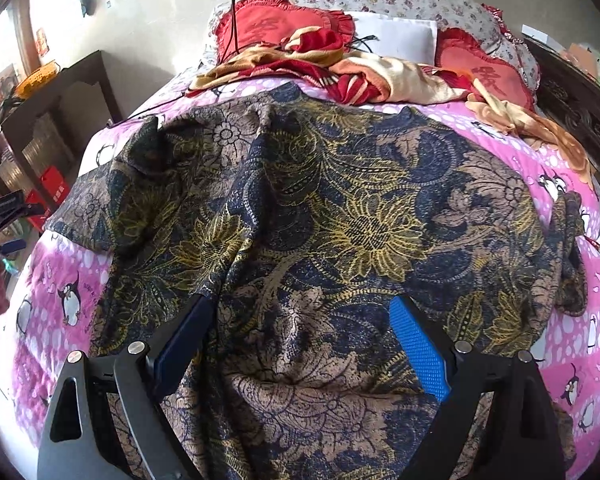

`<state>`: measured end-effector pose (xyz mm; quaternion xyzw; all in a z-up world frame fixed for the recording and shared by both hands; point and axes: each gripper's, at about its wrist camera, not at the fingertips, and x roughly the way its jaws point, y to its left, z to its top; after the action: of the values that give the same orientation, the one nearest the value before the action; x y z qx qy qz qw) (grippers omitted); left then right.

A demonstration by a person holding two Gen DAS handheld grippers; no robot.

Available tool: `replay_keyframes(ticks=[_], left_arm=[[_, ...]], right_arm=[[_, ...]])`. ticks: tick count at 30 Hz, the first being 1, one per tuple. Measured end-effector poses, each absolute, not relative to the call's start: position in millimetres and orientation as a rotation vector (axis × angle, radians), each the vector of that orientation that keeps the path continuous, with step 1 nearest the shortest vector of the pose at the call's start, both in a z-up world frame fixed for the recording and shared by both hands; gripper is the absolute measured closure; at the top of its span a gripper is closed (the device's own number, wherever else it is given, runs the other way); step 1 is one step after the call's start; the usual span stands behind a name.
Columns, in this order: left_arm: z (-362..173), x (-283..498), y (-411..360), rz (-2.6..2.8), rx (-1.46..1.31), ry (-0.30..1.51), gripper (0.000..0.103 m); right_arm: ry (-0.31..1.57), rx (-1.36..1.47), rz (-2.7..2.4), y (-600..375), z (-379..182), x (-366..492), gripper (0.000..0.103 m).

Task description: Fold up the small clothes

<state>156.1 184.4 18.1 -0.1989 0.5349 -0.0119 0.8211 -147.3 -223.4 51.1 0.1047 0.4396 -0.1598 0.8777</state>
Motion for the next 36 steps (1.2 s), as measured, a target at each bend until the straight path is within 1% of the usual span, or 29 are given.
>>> replay_keyframes(ticks=[3, 4, 6, 7, 8, 9, 11, 13, 19, 21, 24, 26, 29, 32, 34, 36], left_arm=[[0.3, 173.5, 200.1, 0.000, -0.534, 1.164, 0.019], [0.8, 177.8, 201.7, 0.013, -0.541, 1.136, 0.020], [-0.2, 187.0, 201.0, 0.013, -0.539, 1.139, 0.021], [0.0, 191.0, 199.7, 0.009, -0.524, 1.135, 0.033], [0.6, 196.5, 196.7, -0.005, -0.498, 1.129, 0.074], [0.0, 199.7, 193.5, -0.013, -0.480, 1.144, 0.096], [3.2, 205.4, 192.3, -0.024, -0.481, 1.151, 0.098], [22.4, 203.5, 191.1, -0.039, -0.477, 1.092, 0.098], [142.6, 187.7, 191.2, -0.058, -0.383, 0.796, 0.098], [177.1, 177.8, 187.8, -0.061, -0.349, 0.731, 0.098], [221.6, 152.7, 153.0, -0.157, -0.247, 0.664, 0.098], [239.0, 132.2, 118.6, -0.247, -0.184, 0.635, 0.098], [250.2, 99.1, 61.2, -0.409, -0.150, 0.627, 0.098], [250.5, 62.7, -10.1, -0.600, -0.117, 0.637, 0.098], [241.7, 37.3, -62.4, -0.732, -0.081, 0.666, 0.098], [222.1, 8.6, -119.6, -0.845, -0.024, 0.701, 0.098]], right_arm=[[0.931, 0.206, -0.330, -223.9, 47.9, -142.0, 0.015], [0.933, 0.205, -0.329, -224.4, 47.4, -140.4, 0.015], [0.938, 0.206, -0.328, -225.7, 46.0, -138.1, 0.015], [0.939, 0.208, -0.329, -226.8, 45.4, -137.4, 0.015], [0.941, 0.211, -0.331, -227.6, 44.6, -136.7, 0.015], [0.943, 0.216, -0.330, -228.7, 43.7, -136.1, 0.015], [0.948, 0.222, -0.328, -230.2, 42.6, -135.3, 0.015], [0.950, 0.221, -0.327, -231.7, 42.8, -135.4, 0.015], [0.927, 0.237, -0.337, -242.1, 49.3, -144.7, 0.015], [0.916, 0.261, -0.341, -247.6, 51.4, -148.8, 0.015], [0.896, 0.290, -0.347, -254.7, 54.2, -154.7, 0.015], [0.893, 0.300, -0.349, -259.3, 54.5, -156.7, 0.015], [0.892, 0.307, -0.379, -271.6, 57.1, -161.1, 0.015], [0.869, 0.332, -0.411, -289.8, 63.7, -171.6, 0.015], [0.855, 0.339, -0.442, -304.6, 68.0, -180.2, 0.015], [0.851, 0.341, -0.482, -319.8, 70.8, -187.5, 0.015]])
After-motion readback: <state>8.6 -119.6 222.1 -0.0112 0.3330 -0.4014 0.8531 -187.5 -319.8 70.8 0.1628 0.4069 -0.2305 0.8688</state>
